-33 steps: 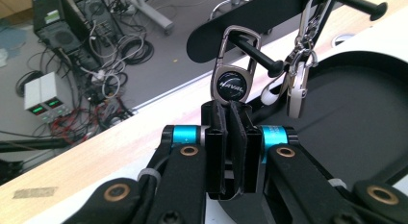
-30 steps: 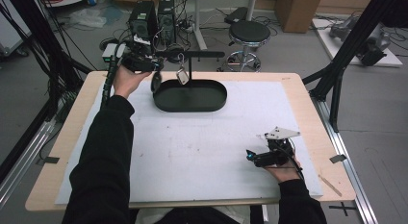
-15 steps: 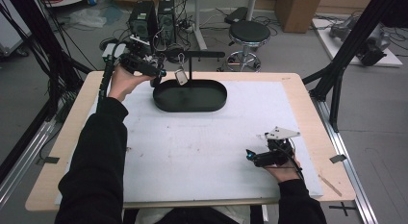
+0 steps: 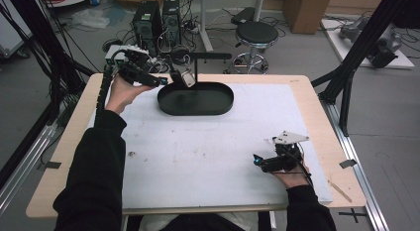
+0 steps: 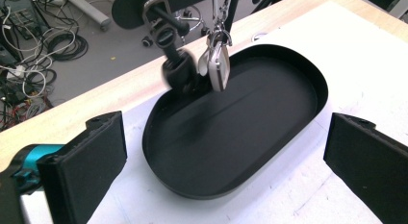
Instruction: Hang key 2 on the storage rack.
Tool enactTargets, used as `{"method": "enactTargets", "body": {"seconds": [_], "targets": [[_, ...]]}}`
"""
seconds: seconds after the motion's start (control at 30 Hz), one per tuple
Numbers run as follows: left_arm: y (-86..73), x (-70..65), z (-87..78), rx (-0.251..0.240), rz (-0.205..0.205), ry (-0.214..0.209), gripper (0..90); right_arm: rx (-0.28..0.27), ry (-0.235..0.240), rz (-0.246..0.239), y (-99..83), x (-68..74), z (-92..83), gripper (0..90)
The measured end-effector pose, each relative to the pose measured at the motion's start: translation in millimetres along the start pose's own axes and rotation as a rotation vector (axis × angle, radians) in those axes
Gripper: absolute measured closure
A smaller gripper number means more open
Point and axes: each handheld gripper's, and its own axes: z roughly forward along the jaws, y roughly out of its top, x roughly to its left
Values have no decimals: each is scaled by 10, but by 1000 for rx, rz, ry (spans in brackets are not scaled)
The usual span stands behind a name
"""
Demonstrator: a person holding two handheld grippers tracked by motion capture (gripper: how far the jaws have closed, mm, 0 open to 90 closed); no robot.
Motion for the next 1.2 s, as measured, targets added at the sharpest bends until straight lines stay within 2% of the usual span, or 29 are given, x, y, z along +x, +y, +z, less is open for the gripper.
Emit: {"method": "enactTargets", "body": {"seconds": [0.23,0.47,0.8,1.13,1.2], "targets": [[-99,-33,-84,-14,1,-13,17,7,2,0,-1,3,10,8],[-186,-105,-140,4,35,-10,17,9,7,6,1,3,14,8],[-349,-118,-201,11,32,-3,17,11,6,5,1,4,17,8],[-590,-160,-276,21,39,-12,17,11,6,6,1,9,17,8],[-635,-173,-298,17,45,0,17,12,6,5,1,8,18,8]]}}
